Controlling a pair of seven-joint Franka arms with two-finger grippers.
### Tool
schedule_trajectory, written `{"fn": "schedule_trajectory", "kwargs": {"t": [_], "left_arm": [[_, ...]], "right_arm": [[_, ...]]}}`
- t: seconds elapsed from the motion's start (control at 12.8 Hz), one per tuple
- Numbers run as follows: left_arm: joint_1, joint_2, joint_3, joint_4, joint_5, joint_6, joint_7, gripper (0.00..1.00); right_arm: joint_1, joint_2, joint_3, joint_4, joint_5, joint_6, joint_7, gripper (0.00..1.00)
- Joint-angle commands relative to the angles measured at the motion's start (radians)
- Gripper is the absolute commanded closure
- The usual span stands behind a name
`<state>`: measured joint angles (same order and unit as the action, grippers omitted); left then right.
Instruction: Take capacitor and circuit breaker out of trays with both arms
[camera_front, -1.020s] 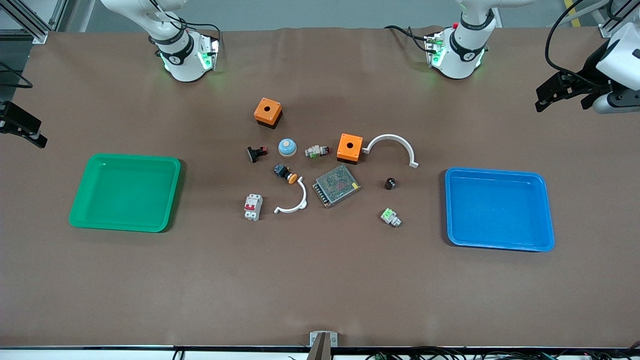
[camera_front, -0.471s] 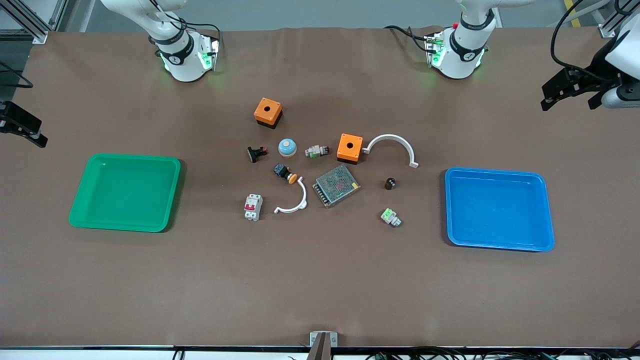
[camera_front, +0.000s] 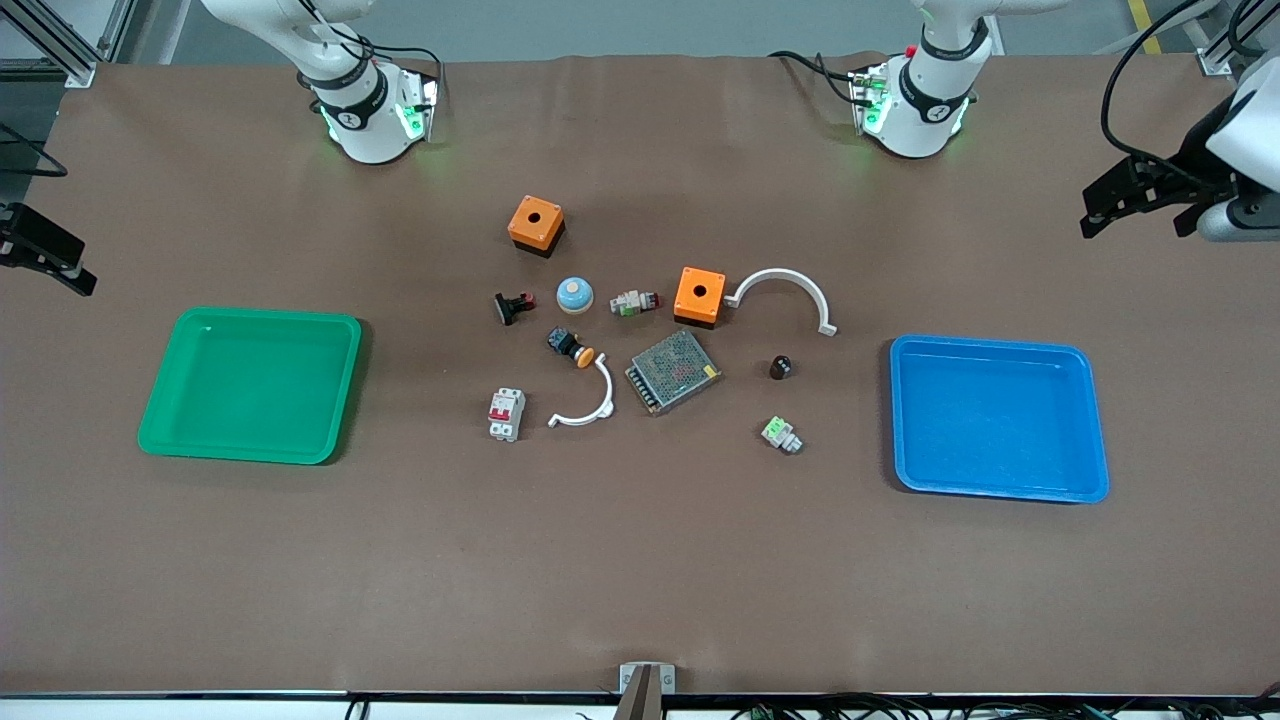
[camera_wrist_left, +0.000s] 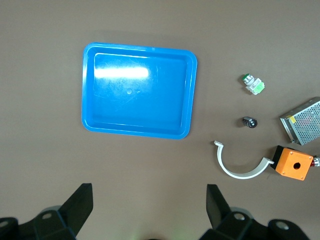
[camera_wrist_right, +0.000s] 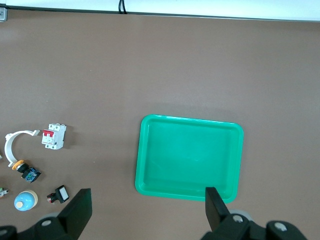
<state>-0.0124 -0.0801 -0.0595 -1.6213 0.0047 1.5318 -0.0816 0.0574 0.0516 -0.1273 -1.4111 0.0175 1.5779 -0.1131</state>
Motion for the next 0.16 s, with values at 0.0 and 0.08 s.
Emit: {"fn": "schedule_trajectory", "kwargs": {"t": [0.0, 0.08], "left_arm": [[0.002, 0.013, 0.003, 0.031, -0.006, -0.005, -0.021, 0.0], [0.002, 0.011, 0.001, 0.031, -0.006, -0.007, -0.021, 0.0]], "right_arm": [[-0.007, -0.002, 0.011, 0.001, -0.013, -0.004, -0.007, 0.0], [-0.007, -0.002, 0.011, 0.001, -0.013, -0.003, -0.007, 0.0]]}}
